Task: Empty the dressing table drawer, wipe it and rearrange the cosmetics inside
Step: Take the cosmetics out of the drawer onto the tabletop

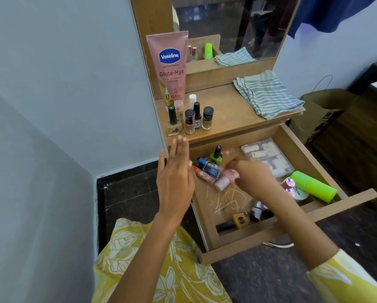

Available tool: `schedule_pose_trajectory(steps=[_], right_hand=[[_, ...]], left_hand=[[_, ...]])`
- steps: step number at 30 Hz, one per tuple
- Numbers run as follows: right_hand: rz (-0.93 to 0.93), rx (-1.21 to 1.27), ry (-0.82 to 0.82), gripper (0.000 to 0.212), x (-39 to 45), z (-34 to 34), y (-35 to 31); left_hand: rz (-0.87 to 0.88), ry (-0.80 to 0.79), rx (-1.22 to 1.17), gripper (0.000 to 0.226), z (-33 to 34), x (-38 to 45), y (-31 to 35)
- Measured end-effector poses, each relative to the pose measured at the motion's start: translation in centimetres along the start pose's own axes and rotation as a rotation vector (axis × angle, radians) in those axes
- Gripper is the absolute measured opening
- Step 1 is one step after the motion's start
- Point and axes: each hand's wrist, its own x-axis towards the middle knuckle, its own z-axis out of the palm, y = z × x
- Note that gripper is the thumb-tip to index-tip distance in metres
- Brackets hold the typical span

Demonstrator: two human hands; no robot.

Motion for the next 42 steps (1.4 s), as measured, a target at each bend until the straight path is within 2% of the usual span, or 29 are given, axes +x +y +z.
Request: schedule_pose_trajectory(steps=[3,6,9,11,14,17,19,20,30,36,42], right_hand=[[-0.137,-0.215,-0.117,0.042,0.6,0.6,-0.5],[-0.176,-0.331,-0.171,0.045,0.8,0.9,-1.0],[-0.190,-0.337,-0.196,0.039,0.9,0.9,-1.1],[-0.197,-0.185,-0.167,0.032,0.6,-0.1,-1.0],[-0.193,0.306,0.047,0.029,-0.2,-3.0,-0.7],[-0.055,0.779,0.447,0.034,-0.6,-5.7,-0.9],[0.051,0.908,0.657,0.036,0.3,-6.5,-1.0],[0.086,0.928,0.711,0.037,1.0,-6.5,-1.0],[0.080,0.870,0.926,0.036,5.9,-5.8,-2.8],[0.025,0.851,0.964,0.038,6.4,-5.2,-3.4],[0.066,0.857,0.958,0.037,6.5,-4.2,-3.6]], left_hand=[[0.018,-0.086,0.087,0.052,0.5,0.3,0.1],[0.019,-0.133,0.134,0.055,0.5,1.0,0.5],[0.027,-0.168,0.175,0.055,0.4,1.2,0.6],[0.022,-0.184,0.187,0.054,0.2,1.2,0.6],[0.022,-0.192,0.205,0.052,-0.1,1.5,0.7],[0.022,-0.196,0.233,0.052,-0.2,1.6,0.9],[0.022,-0.191,0.252,0.053,-0.1,1.6,0.9],[0.019,-0.186,0.256,0.053,-0.1,1.5,1.0],[0.019,-0.132,0.249,0.055,0.2,1.4,1.0],[0.010,-0.119,0.228,0.053,0.3,1.5,1.0],[0.007,-0.094,0.212,0.052,0.3,1.4,1.1]])
